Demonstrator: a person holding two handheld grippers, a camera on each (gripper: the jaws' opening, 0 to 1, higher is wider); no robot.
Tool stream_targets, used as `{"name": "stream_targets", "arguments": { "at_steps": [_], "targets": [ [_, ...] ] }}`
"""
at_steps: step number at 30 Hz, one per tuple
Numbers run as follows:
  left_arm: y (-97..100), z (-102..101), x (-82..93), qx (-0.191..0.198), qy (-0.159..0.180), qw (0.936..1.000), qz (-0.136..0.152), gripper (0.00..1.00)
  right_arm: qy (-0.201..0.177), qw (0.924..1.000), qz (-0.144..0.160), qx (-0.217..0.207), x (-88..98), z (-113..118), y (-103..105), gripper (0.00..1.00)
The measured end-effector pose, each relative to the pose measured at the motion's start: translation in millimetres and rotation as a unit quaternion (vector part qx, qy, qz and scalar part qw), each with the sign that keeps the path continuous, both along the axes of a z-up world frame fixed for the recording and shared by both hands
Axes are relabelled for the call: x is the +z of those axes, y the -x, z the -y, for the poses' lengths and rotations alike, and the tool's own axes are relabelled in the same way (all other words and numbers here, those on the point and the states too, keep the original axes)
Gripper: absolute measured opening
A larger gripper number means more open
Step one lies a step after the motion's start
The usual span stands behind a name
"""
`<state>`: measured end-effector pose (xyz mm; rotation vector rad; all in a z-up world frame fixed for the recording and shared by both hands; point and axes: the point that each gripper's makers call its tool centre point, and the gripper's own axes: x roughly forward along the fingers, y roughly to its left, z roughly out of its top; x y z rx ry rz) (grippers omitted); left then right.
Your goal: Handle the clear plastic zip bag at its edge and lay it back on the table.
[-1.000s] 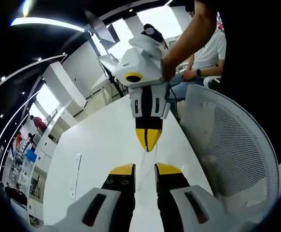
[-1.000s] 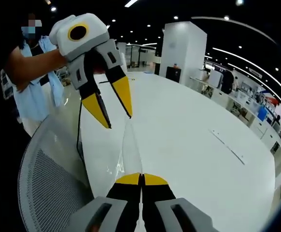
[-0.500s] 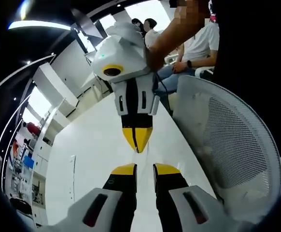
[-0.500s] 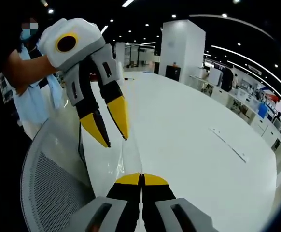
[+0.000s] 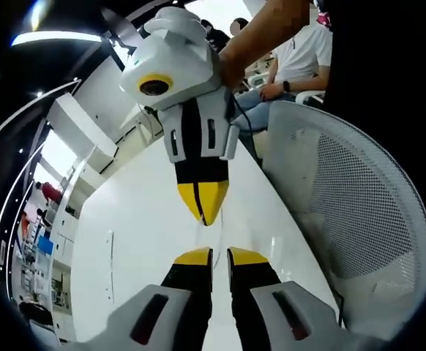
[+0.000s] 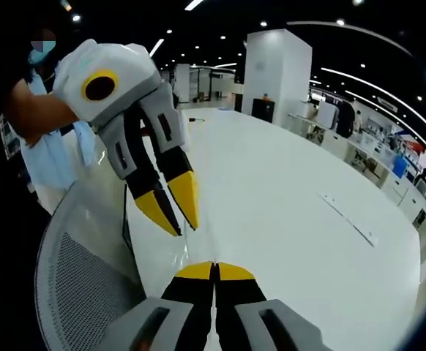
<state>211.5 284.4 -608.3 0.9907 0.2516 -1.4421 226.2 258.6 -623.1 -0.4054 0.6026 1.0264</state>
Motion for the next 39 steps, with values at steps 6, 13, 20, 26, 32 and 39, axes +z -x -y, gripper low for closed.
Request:
{"name": "stream_targets", "arguments": {
  "at_steps": [6, 13, 20, 26, 32, 39],
  "targets": [
    [-0.1, 0, -1.8, -0.001, -0.006, 1.0000, 0.003, 0.00, -0.006, 1.0000, -0.005, -0.004, 3.6, 0, 0, 0.00],
    [-0.4, -1, -1.7, -0.002, -0.008, 0.9999, 0.007, 0.00, -0.008, 0.9999, -0.004, -0.009, 8.4, 3, -4, 0.00],
    [0.4, -1, 0.4, -0.001, -0.008, 0.9999, 0.012, 0.00, -0.010, 0.9998, 0.003, -0.018, 14.8, 4, -8, 0.00],
    [2.8, -2, 1.4, -0.006, -0.012, 0.9998, 0.015, 0.00, -0.006, 0.9993, 0.015, -0.033, 20.2, 6, -19, 0.00],
    [6.8, -1, 2.1, -0.012, -0.019, 0.9996, 0.019, 0.00, -0.007, 0.9978, 0.029, -0.059, 31.0, 12, -33, 0.00],
    [12.7, 1, 3.6, -0.022, -0.024, 0.9992, 0.022, 0.00, -0.020, 0.9943, 0.043, -0.096, 46.7, 19, -48, 0.00]
  ]
}}
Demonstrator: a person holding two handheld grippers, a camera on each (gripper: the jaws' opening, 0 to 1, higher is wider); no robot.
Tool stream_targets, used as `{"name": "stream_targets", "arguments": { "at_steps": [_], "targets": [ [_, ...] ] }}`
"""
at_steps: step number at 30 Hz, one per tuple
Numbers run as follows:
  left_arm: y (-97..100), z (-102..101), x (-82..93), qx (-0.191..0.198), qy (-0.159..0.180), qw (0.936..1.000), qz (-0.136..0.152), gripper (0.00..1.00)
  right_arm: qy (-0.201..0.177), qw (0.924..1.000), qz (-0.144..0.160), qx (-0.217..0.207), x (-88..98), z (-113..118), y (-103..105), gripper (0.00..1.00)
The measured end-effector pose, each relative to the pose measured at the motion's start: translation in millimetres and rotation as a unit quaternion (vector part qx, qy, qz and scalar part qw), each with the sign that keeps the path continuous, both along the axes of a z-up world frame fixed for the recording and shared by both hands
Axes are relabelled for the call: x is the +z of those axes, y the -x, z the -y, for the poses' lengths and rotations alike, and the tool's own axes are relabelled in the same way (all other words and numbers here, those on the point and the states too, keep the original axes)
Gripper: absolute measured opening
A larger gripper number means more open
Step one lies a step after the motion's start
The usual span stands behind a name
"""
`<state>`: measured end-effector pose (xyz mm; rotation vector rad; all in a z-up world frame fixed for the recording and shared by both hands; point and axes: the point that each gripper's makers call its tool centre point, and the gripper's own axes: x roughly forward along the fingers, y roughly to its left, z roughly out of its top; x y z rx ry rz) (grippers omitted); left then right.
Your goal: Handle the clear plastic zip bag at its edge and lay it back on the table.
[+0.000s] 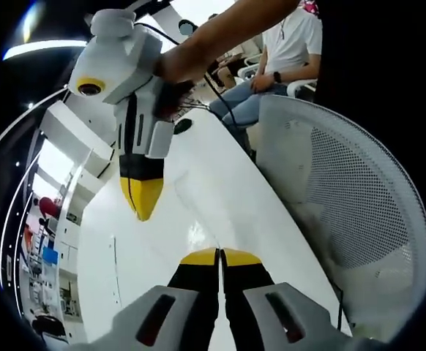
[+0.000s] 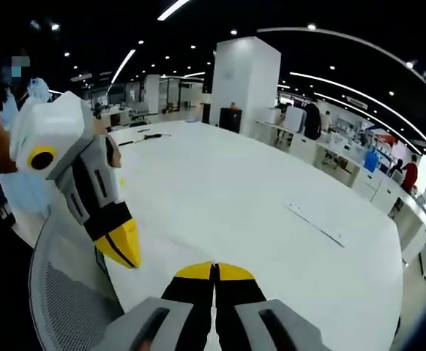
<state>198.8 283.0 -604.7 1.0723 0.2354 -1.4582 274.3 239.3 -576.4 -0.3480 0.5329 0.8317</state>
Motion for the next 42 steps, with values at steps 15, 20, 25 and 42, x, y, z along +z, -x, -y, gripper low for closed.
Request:
{"name": "stream_targets", "arguments": {
  "at_steps": [15, 20, 25, 42],
  "targets": [
    [13.1, 3, 15.8, -0.007, 0.016, 0.9997, -0.017, 0.00, 0.007, 0.9998, 0.021, -0.001, 8.3, 7, -11, 0.00],
    [12.4, -2, 13.4, -0.004, 0.012, 0.9998, -0.018, 0.00, 0.007, 0.9998, 0.021, 0.000, 7.4, 7, -10, 0.00],
    [7.1, -6, 12.5, 0.005, 0.009, 0.9999, -0.008, 0.00, 0.008, 0.9998, 0.017, 0.005, 5.5, 7, -7, 0.00],
    [-21.4, -3, 36.0, 0.034, 0.046, 0.9983, 0.013, 0.00, 0.004, 0.9990, 0.008, 0.043, 14.0, -7, 8, 0.00]
  ]
}}
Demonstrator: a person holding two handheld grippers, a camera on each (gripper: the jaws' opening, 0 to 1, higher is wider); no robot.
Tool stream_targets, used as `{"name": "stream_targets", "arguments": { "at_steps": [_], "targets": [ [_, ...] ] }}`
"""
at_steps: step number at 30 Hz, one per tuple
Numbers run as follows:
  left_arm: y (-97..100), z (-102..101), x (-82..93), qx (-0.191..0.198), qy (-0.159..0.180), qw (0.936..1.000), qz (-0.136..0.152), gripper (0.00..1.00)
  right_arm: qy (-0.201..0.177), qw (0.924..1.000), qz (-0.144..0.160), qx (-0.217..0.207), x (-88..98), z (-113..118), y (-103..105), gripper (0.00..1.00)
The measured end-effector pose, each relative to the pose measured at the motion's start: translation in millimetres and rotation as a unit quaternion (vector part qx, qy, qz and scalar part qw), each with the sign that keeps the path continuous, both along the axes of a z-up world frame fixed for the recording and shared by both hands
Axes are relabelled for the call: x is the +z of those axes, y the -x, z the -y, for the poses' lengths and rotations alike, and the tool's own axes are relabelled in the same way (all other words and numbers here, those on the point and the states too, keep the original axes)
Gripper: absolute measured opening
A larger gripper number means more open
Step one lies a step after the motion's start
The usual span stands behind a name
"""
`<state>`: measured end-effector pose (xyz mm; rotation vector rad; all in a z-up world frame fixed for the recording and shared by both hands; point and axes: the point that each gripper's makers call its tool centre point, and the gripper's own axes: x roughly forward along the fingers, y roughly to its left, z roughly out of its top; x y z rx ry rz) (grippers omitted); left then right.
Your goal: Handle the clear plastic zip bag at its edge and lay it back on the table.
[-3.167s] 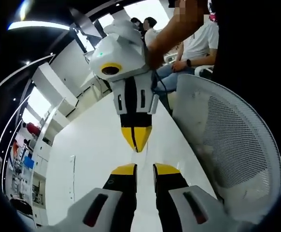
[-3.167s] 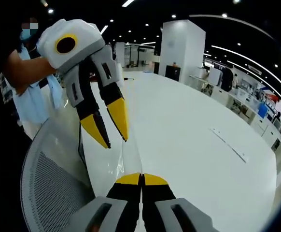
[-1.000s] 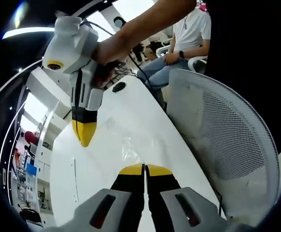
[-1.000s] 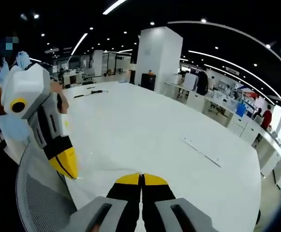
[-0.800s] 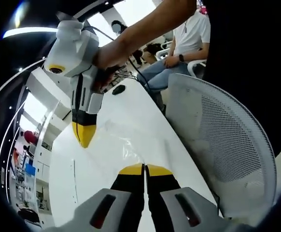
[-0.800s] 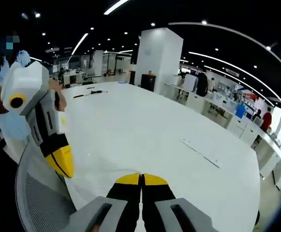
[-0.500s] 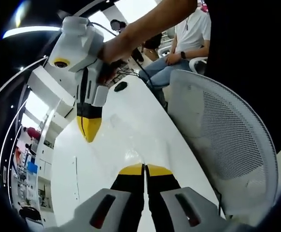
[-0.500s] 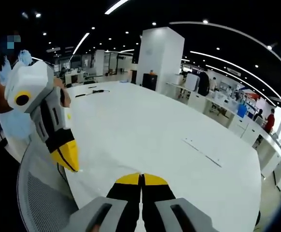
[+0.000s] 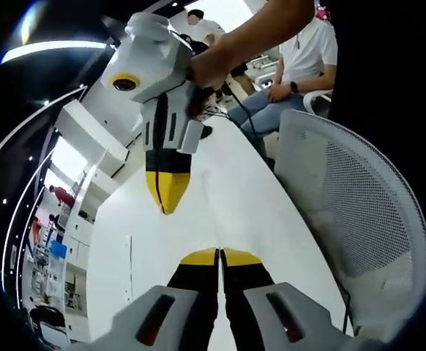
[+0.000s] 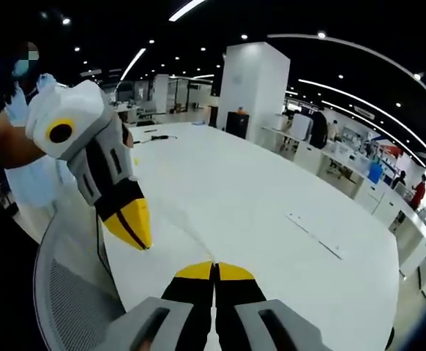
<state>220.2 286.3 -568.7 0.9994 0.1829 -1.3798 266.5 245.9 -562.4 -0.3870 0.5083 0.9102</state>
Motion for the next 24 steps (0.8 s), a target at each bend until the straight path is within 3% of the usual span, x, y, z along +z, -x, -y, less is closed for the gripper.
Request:
{"name": "stream_targets", "arguments": {
  "at_steps": [14, 17, 24],
  "targets": [
    [-13.1, -8, 29.9, 0.033, 0.050, 0.9982, 0.009, 0.02, 0.007, 0.9999, 0.011, 0.009, 2.5, -4, -8, 0.00],
    [-19.6, -13, 42.8, 0.046, 0.071, 0.9963, 0.014, 0.04, 0.011, 0.9998, 0.015, 0.012, 5.2, -5, -9, 0.00],
    [-36.4, -29, 61.3, 0.073, 0.086, 0.9932, 0.026, 0.07, 0.016, 0.9995, 0.019, 0.020, 6.7, -5, -12, 0.00]
  ]
}}
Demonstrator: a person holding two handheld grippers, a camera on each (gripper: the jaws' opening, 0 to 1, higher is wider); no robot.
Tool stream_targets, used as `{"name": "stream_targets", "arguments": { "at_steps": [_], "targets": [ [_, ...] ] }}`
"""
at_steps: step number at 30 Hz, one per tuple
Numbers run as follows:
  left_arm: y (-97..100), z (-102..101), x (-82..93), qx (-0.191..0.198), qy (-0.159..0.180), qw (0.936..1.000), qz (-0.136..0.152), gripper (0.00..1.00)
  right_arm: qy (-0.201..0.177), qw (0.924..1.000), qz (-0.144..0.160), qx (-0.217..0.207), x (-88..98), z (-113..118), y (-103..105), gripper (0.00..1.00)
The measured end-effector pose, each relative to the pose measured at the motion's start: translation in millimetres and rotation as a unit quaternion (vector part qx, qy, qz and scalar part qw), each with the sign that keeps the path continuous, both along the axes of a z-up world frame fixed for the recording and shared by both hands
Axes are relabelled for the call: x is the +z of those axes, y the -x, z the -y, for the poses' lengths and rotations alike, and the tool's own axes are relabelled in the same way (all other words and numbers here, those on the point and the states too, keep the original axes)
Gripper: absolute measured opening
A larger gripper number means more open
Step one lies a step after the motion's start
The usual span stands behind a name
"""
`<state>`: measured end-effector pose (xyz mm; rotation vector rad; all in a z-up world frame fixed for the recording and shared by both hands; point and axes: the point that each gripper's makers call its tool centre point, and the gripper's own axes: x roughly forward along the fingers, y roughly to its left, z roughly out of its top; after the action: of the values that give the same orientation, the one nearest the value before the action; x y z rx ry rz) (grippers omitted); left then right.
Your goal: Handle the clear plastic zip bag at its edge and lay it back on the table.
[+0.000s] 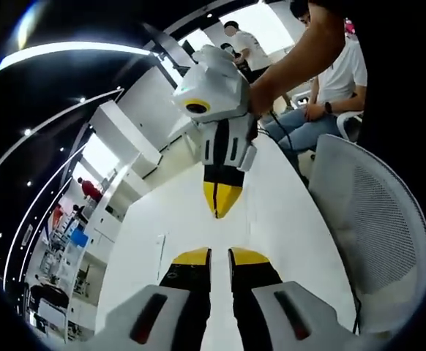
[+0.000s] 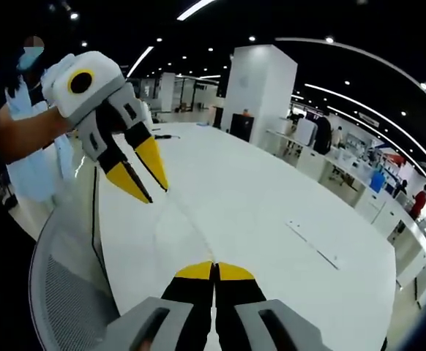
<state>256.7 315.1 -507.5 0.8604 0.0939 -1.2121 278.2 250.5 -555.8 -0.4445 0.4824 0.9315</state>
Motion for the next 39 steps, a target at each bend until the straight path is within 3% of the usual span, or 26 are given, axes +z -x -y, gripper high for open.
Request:
{"name": "stream_targets", "arguments": {
  "at_steps": [3, 9, 17, 22, 39],
  "targets": [
    [-3.4, -6, -0.4, 0.006, -0.008, 1.0000, 0.003, 0.08, 0.001, 1.0000, -0.001, 0.001, 0.2, 1, 0, 0.00],
    [-5.9, -15, -18.7, 0.008, -0.043, 0.9991, -0.003, 0.10, 0.001, 1.0000, -0.001, 0.006, 0.4, 1, 1, 0.00],
    [-6.5, -14, -32.0, 0.008, -0.047, 0.9988, -0.006, 0.09, 0.008, 0.9997, -0.008, 0.022, -3.2, -2, 11, 0.00],
    [-3.9, -11, -31.4, -0.001, -0.044, 0.9990, 0.000, 0.00, 0.011, 0.9995, -0.012, 0.027, -6.0, -2, 15, 0.00],
    [-9.8, -13, -26.7, 0.003, -0.037, 0.9993, 0.008, 0.00, 0.007, 0.9995, 0.012, 0.029, 1.0, 5, 15, 0.02]
  ]
}}
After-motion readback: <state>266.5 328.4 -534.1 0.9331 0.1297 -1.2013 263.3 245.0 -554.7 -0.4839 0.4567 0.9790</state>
